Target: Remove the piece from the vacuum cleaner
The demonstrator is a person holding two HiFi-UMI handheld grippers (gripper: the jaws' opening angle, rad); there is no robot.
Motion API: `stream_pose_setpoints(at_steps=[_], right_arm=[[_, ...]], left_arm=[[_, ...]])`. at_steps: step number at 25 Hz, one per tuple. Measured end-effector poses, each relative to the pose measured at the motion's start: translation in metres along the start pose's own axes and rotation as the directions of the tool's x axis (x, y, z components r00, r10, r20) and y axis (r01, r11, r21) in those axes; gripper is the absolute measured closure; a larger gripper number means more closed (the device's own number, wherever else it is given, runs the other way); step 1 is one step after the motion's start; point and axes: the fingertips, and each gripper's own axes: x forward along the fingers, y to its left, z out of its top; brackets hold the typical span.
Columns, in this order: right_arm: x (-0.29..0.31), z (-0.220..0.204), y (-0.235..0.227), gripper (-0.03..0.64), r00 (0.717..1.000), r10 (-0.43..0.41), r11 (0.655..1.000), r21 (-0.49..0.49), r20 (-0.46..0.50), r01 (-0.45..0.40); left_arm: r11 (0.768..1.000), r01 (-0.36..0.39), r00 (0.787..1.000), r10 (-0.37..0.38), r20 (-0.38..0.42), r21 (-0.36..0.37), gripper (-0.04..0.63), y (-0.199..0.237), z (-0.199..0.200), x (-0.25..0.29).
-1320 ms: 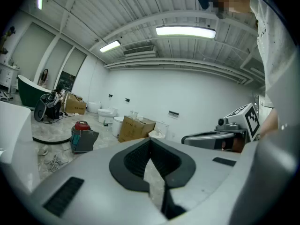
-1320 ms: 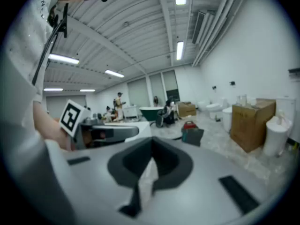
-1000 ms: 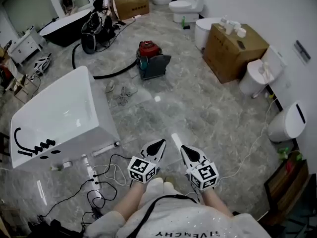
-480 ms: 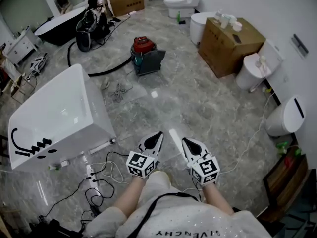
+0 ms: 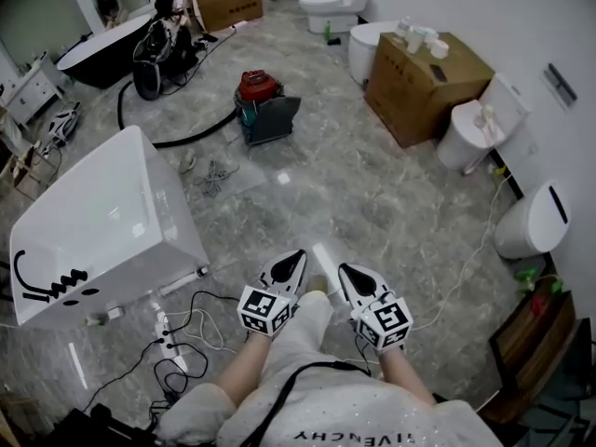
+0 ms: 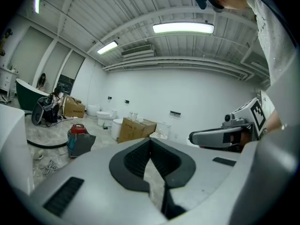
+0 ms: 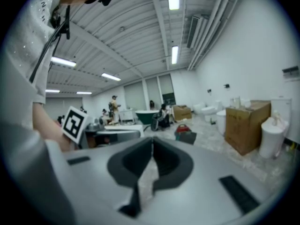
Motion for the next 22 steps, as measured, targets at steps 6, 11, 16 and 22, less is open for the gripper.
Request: stream_pose_setpoints(at_steps=[6, 11, 16, 22], right_arm=[[0.018, 0.013, -0.054, 0.603, 0.999, -0.052, 0.999, -0.014, -0.003, 0.052], [0.036, 0.029, -0.115, 0.603, 0.994, -0.106, 0.994, 0.01, -0.012, 0.106], [0.071, 0.046, -0.151, 0.603, 0.995, -0.097, 0.995, -0.01, -0.02, 0.097], [0.101, 0.066, -0.18, 0.603, 0.998, -0.061, 0.998, -0.031, -0.011, 0.061]], left_arm=[[1.0, 0.009, 1.0, -0.009, -0.002, 0.006, 0.572, 0.015, 0.002, 0.059], [0.999, 0.033, 0.999, -0.033, -0.002, 0.038, 0.572, 0.024, 0.018, 0.114], [0.998, 0.043, 0.999, -0.043, -0.002, 0.042, 0.572, 0.044, 0.033, 0.16], [0.997, 0.05, 0.999, -0.05, 0.001, 0.053, 0.572, 0.064, 0.046, 0.203]])
